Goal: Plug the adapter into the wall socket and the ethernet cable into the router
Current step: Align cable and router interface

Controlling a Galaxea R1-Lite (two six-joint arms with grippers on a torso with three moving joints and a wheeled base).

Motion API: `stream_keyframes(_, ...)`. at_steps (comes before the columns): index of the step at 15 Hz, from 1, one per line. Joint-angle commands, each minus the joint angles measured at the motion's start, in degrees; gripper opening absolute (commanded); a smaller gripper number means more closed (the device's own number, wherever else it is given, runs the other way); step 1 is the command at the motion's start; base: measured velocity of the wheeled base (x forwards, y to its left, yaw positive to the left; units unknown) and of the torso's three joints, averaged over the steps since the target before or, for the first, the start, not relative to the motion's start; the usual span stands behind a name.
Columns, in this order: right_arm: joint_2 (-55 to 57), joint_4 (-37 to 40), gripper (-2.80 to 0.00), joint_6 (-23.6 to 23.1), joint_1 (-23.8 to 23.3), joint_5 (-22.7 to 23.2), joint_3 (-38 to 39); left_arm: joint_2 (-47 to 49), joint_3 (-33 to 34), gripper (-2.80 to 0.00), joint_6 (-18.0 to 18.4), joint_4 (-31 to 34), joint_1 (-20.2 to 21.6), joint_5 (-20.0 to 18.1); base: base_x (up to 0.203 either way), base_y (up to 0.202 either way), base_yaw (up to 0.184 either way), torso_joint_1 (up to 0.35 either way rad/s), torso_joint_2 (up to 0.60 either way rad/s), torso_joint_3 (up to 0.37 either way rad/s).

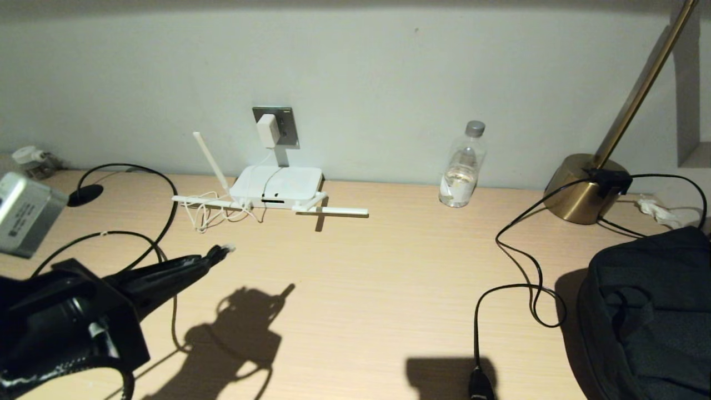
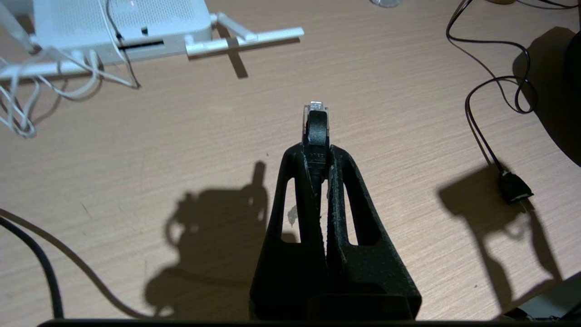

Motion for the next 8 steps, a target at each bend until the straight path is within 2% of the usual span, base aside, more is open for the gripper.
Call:
stream_keyframes(1,-9.6,-0.4,-2.80,-0.2,-3.6,0.3,-0.2,0.6,2.3,-2.80,-0.9,-1.7,0.0,0.5,0.000,0.000,0.000,0.000,0.00,0.000)
stream_keyframes(4,-19.8,-0.3,-2.80,-0.4,-3.8,0.5,-0.3,2.9,6.4,-2.80,-4.0,-9.2,0.0,5.3,0.000,0.000,0.000,0.000,0.00,0.000)
stream_keyframes(8,-22.3,-0.5,-2.80,-0.7,-4.0,0.0,-0.3,8.2,9.9,-2.80,-5.4,-17.8,0.0,6.6,0.000,0.000,0.000,0.000,0.00,0.000)
